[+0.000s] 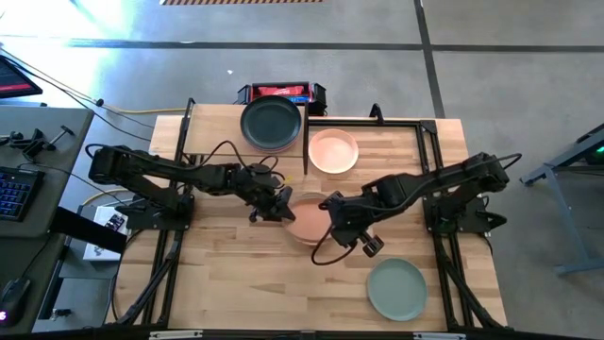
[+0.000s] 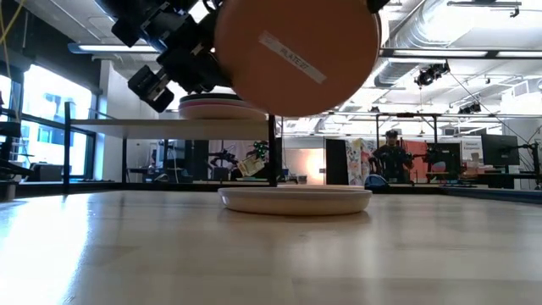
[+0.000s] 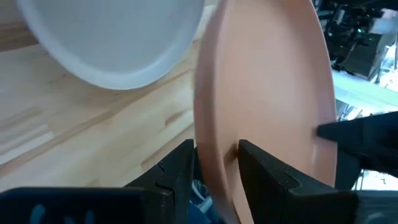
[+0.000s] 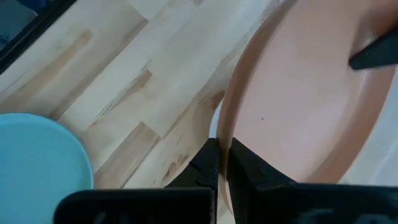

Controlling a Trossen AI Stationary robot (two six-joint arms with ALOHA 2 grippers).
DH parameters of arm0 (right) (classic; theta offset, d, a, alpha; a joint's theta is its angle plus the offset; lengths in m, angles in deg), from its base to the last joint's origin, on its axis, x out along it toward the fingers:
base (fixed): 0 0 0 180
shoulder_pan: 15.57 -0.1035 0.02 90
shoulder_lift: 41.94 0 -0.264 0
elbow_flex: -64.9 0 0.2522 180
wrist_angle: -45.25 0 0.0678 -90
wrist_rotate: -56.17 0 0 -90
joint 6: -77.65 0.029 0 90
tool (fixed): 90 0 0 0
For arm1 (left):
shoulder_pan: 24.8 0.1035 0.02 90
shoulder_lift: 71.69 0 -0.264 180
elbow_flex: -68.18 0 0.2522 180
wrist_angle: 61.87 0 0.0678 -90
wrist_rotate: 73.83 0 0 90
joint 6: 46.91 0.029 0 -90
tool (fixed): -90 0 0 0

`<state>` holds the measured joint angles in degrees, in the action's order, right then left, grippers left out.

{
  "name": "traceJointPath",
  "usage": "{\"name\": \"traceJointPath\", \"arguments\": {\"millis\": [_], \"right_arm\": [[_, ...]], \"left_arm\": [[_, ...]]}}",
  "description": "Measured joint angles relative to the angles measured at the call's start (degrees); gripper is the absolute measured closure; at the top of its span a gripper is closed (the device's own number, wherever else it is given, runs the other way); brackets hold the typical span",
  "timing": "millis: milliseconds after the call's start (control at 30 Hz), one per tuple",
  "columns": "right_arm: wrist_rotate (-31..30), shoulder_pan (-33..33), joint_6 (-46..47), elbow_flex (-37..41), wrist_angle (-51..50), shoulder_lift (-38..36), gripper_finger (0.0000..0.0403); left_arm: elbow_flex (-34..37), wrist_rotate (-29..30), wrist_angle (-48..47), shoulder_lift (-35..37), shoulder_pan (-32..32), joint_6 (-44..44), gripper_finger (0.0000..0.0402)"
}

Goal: Place and stack plates onto a shelf
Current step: Put the orange plate on the shelf

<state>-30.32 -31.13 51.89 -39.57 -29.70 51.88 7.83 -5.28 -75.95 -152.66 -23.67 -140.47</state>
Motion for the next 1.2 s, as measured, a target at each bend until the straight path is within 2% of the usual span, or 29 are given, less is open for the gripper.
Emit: {"name": "traceJointPath", "arguments": {"millis": [433,1100,1200], "right_arm": [[0.51,0.84,0.11,0.02,-1.82,0.00,0.0403],[0.07,0.86,0.24,0.04,-1.54,0.00,0.0402],[-0.18,0.89,1.29,0.04,-1.84,0.00,0.0392]], "left_arm": [[-0.02,0.55,0.51,0.03,0.06,3.81,0.0379],[-0.01,0.31,0.23,0.03,0.03,5.22,0.0381],[-0.02,0.31,0.25,0.03,0.00,5.22,0.0382]]}}
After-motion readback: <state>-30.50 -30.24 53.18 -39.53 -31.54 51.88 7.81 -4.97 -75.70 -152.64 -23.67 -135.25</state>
